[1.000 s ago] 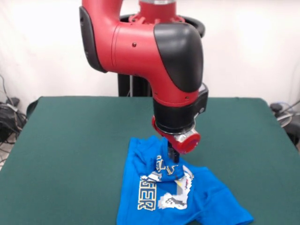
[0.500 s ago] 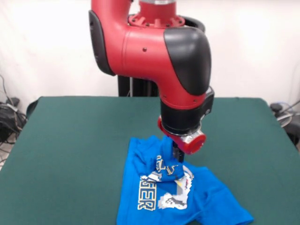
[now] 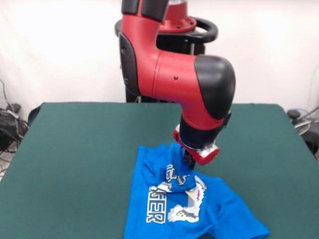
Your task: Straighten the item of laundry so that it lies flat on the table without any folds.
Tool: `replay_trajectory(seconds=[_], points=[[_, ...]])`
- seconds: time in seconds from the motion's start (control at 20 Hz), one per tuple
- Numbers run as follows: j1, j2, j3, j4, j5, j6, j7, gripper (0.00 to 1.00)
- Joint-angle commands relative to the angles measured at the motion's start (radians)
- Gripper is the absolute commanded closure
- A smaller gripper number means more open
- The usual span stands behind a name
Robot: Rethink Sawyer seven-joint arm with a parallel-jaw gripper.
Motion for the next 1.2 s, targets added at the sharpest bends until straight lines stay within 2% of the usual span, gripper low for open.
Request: replay_trajectory(seconds=[0.05, 0.25, 0.5, 0.85, 1.0, 1.2], points=[[0.065, 0.110, -0.080, 0.001, 0.004, -0.060, 0.261, 1.00], [0.092, 0.172, -0.117, -0.033, 0.034, -0.099, 0.294, 1.00], [0.029, 0.183, -0.017, 0.016, 0.095, -0.174, 0.229, 1.00], [-0.078, 0.118, 0.155, 0.170, 0.213, -0.190, 0.155, 1.00], [-0.145, 0.076, 0.255, 0.269, 0.308, -0.157, 0.130, 1.00], [-0.205, 0.030, 0.341, 0.382, 0.416, -0.137, 0.134, 1.00]])
